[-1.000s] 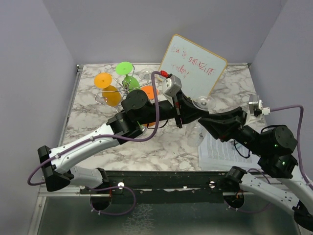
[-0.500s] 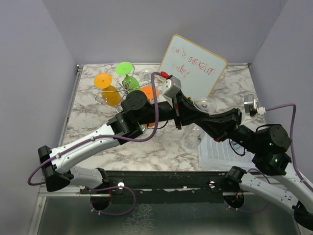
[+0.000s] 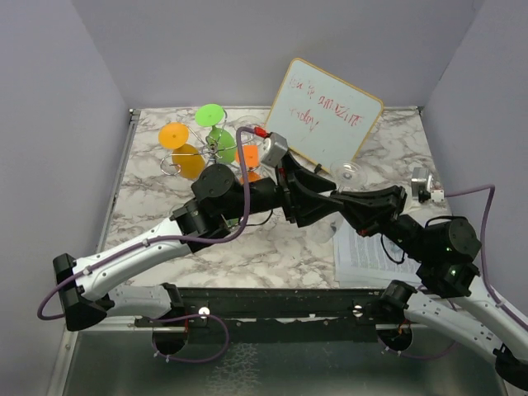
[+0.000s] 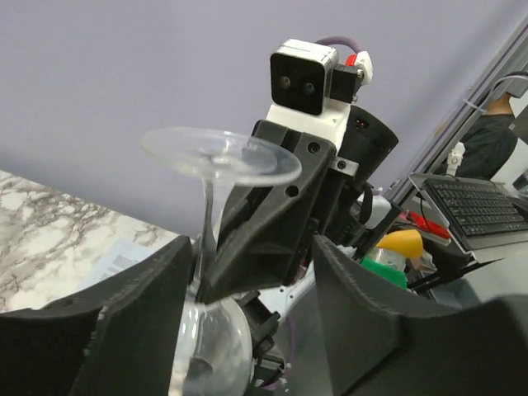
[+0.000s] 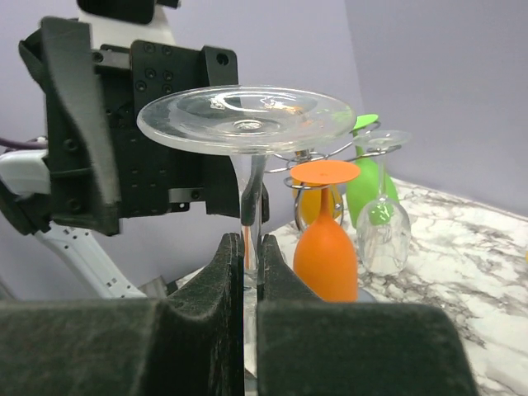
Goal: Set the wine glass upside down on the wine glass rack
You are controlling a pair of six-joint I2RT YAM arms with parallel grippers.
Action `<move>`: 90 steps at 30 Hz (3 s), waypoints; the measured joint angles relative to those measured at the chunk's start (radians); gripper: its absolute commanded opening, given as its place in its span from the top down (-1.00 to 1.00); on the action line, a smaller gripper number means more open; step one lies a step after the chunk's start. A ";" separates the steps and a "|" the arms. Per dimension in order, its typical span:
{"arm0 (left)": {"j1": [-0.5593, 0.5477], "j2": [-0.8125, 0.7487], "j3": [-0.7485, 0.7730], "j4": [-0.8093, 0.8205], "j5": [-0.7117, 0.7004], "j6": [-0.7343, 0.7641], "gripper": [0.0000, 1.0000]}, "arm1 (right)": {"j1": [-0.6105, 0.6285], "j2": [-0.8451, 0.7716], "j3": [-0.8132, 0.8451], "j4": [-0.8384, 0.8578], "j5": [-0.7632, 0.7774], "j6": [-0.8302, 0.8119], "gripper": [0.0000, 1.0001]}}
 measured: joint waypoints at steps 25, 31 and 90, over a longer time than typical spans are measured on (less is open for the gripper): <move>0.000 -0.254 -0.040 -0.198 -0.521 -0.332 -0.62 | 0.000 0.037 -0.068 0.112 -0.161 -0.232 0.98; 0.000 -0.309 0.093 -0.324 -0.679 -0.119 -0.63 | 0.000 0.141 -0.100 0.188 -0.243 -0.177 0.98; 0.000 -0.514 0.099 -0.768 -1.301 0.256 -0.66 | 0.280 1.140 0.244 0.790 0.190 0.054 0.98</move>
